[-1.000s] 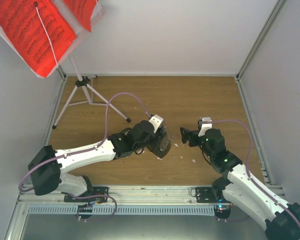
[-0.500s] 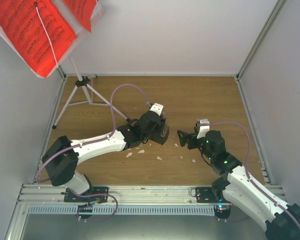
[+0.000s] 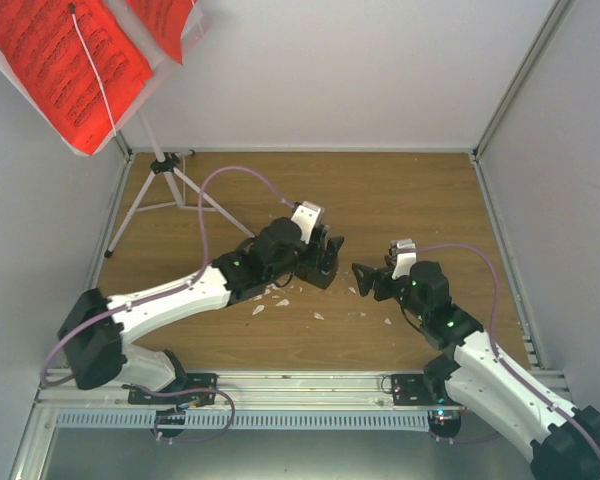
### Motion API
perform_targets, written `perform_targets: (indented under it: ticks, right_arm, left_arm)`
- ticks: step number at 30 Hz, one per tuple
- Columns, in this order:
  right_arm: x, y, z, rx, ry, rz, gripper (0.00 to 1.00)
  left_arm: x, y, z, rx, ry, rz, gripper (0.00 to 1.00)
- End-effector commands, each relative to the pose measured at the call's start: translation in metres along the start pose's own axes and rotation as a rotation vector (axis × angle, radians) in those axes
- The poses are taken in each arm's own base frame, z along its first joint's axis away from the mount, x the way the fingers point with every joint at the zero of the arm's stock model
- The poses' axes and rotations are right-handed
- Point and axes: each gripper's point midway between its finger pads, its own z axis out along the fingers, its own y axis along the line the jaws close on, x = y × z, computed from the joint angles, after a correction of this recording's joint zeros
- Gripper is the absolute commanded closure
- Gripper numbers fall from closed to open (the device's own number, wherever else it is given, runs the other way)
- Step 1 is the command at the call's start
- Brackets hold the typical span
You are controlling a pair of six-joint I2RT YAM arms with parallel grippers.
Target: Pack up the instrument practice props
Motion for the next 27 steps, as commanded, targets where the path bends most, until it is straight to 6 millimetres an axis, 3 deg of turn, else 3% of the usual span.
perform_targets:
  ticks: [1,4,8,13,18,27]
  right_arm:
    - [-0.004,0.004,0.001,-0.026,-0.008,-0.019,0.0]
    - [0.002,0.004,0.003,-0.031,0.003,-0.001,0.0]
    - [0.017,0.011,0.01,-0.075,0.033,0.029,0.0]
    - [0.047,0.02,0.022,-0.08,0.103,0.042,0.0]
    - [0.065,0.032,0.038,-0.09,0.15,0.021,0.0]
    - [0.069,0.037,0.069,-0.088,0.163,0.01,0.05]
  left_arm:
    - [-0.02,-0.008,-0.027,0.186,-0.036,-0.048,0.01]
    - [-0.014,-0.006,-0.032,0.287,0.037,-0.089,0.01]
    - [-0.006,-0.006,-0.023,0.354,0.128,-0.078,0.01]
    - [-0.003,0.004,-0.017,0.386,0.13,-0.114,0.02]
    - [0.005,0.014,-0.019,0.395,0.126,-0.171,0.02]
    - [0.015,0.033,-0.033,0.325,0.114,-0.186,0.02]
